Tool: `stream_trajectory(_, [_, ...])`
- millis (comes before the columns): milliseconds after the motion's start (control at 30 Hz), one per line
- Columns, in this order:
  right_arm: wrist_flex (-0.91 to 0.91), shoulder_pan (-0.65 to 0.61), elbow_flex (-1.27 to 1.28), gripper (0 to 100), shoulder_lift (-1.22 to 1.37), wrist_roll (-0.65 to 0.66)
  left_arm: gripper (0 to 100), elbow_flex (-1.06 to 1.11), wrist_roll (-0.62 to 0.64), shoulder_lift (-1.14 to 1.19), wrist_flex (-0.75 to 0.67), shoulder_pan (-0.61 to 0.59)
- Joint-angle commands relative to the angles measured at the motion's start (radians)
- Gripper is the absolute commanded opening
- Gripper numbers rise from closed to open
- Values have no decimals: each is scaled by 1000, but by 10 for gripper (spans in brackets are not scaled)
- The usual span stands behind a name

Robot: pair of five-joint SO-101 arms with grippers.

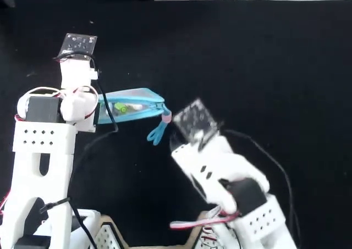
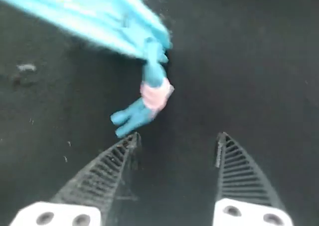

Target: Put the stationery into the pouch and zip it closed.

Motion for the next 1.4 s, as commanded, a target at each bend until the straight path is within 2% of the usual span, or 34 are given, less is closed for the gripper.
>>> stream_trajectory(0, [-137,-31,185,233,-228,94,30,70,-43,40,29,-4])
stream_trajectory(300, [-192,-34,315,233,-453,98,30,81,-114,35,51,-13])
stream_trajectory(433, [-330,-34,387,233,-467,26,30,91,-114,35,49,-12])
stream_trajectory(767, [-565,-34,490,233,-475,15,30,91,-114,40,49,-8])
stream_trajectory(1033, [-582,-34,489,230,-475,21,30,91,-114,41,43,-8])
stream_trajectory(1200, [-609,-35,493,137,-467,21,30,91,-112,41,43,-10])
stream_trajectory(1367, [-631,-35,506,151,-467,21,30,91,-110,41,48,-10])
